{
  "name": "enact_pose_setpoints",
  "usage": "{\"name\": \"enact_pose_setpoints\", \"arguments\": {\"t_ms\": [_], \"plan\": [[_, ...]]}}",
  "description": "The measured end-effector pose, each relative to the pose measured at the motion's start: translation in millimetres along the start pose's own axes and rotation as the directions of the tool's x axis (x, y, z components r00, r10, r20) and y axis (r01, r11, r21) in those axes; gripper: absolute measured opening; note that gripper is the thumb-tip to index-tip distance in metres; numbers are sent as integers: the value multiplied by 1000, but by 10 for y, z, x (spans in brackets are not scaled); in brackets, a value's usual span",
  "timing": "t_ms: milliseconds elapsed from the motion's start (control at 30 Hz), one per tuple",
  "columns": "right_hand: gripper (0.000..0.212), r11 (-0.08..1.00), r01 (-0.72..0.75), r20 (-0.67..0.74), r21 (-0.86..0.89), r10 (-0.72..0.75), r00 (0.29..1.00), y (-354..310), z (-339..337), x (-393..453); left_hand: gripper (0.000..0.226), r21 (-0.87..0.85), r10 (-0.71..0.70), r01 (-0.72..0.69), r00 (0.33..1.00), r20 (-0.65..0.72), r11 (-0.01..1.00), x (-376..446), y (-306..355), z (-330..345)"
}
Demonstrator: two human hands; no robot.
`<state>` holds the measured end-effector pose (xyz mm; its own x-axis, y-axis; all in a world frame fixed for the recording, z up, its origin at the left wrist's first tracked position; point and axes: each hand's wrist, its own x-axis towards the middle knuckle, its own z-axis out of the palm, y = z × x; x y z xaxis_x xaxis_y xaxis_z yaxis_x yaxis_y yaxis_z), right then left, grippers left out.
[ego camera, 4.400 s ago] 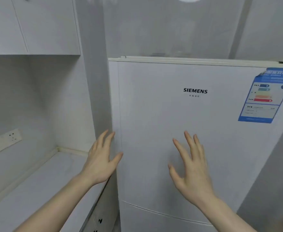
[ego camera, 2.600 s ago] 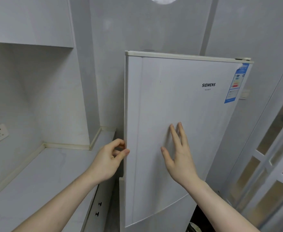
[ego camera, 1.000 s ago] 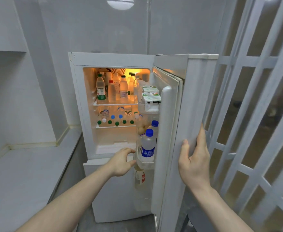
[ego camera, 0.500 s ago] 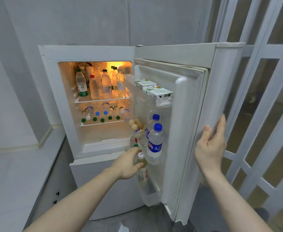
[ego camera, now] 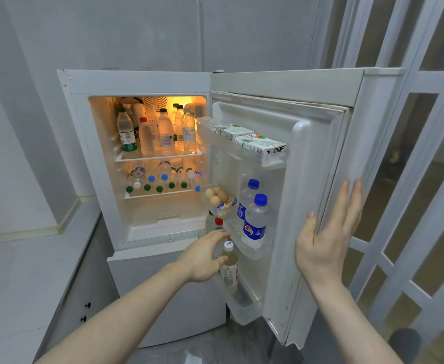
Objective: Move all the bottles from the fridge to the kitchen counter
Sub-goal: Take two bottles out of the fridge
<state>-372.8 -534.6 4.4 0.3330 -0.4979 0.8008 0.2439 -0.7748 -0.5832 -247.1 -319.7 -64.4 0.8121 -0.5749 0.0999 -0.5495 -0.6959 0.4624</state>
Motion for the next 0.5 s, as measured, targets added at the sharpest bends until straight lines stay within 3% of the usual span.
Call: {"name": "enact_pose_setpoints", "arguments": {"t_ms": [167, 333, 500], "plan": [[62, 989, 73, 174, 130, -95, 980, -284, 186, -319, 59, -39, 9, -12, 998, -69, 999, -189, -275, -217], [56, 976, -122, 369, 183, 47, 928, -208, 331, -561, 51, -75, -4, -7, 989, -148, 997, -380, -585, -458], [65, 980, -182, 368, 85, 139, 919, -130, 494, -463, 47, -135, 73, -103, 975, -211, 985, -139, -533, -732]]}}
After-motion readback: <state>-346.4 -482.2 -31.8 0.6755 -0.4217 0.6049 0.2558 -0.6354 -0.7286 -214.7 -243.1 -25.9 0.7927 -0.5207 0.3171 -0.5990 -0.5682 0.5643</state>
